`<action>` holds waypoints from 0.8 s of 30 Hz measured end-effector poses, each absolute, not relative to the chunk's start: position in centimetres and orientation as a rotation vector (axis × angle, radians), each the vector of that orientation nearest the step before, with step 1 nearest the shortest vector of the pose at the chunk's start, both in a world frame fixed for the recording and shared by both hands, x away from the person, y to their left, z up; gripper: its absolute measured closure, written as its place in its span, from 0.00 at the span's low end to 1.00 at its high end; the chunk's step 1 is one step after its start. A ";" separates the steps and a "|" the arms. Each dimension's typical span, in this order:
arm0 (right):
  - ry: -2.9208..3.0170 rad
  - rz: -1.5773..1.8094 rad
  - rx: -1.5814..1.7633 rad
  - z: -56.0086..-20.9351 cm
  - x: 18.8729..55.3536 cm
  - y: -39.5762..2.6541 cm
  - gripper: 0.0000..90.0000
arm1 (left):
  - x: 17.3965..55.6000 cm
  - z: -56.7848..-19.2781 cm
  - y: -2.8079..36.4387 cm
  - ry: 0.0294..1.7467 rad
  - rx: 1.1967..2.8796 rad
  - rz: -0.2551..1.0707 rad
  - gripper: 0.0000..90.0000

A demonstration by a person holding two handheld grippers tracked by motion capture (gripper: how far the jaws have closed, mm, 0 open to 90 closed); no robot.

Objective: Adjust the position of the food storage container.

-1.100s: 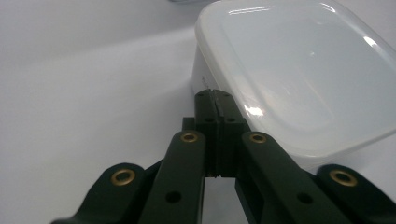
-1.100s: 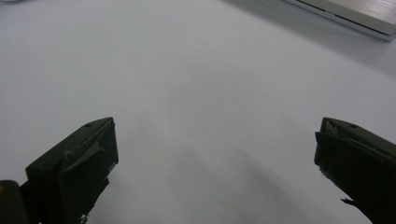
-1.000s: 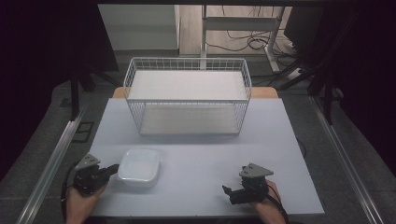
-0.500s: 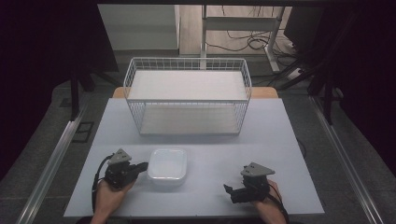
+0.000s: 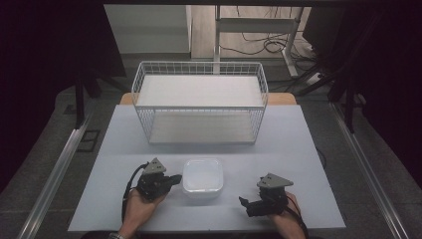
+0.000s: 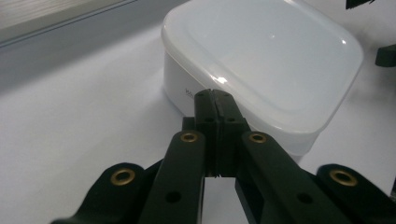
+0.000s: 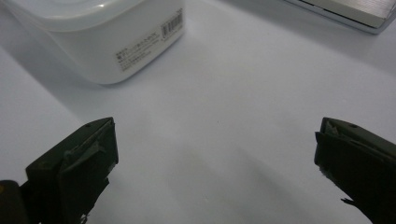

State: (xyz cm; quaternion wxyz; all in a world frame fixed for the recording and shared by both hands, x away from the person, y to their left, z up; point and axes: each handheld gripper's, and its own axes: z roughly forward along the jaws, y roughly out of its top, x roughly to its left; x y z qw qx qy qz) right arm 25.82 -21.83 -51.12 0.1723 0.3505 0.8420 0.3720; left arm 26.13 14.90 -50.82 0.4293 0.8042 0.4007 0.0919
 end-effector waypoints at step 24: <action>2.325 1.105 1.009 -51.0 25.6 -21.6 0.00 | 23.2 -51.0 19.2 0.934 1.967 0.222 0.09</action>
